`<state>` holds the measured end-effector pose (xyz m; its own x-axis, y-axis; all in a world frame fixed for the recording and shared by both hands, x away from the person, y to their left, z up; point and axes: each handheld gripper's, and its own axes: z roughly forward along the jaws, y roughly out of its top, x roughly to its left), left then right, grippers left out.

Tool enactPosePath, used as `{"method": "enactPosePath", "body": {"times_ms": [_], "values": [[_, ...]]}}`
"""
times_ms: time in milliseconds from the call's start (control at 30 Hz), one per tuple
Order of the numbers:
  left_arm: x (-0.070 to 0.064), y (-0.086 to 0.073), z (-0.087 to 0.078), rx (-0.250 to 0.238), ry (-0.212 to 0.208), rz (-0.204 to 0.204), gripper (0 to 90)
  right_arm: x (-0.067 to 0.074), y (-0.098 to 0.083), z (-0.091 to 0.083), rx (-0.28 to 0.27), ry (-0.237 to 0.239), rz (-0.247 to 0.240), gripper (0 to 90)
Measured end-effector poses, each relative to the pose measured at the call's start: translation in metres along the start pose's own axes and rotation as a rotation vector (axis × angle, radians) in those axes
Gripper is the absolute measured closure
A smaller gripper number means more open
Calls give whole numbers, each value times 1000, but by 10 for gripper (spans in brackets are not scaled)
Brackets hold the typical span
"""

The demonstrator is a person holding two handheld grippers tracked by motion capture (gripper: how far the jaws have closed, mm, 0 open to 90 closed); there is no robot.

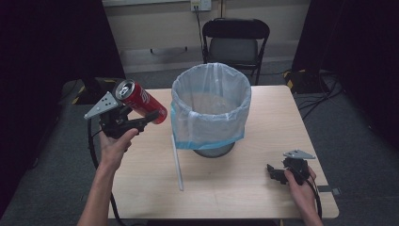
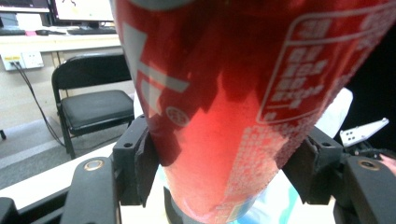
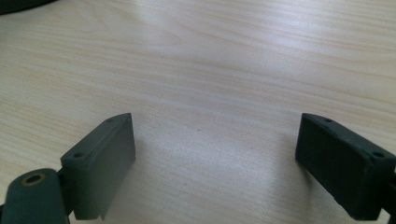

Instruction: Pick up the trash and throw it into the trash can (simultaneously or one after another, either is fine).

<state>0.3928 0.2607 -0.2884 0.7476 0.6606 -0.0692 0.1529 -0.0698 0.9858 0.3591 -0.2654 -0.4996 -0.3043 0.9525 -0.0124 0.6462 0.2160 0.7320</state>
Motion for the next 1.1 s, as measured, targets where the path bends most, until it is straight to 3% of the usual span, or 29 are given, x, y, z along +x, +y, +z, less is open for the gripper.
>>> {"method": "enactPosePath", "body": {"times_ms": [700, 1100], "values": [[-3, 42, 16, -48, -19, 33, 345, 0, 0, 0, 0, 0, 0, 111], [-8, 64, 40, -50, -52, 48, 345, 0, 0, 0, 0, 0, 0, 111]]}}
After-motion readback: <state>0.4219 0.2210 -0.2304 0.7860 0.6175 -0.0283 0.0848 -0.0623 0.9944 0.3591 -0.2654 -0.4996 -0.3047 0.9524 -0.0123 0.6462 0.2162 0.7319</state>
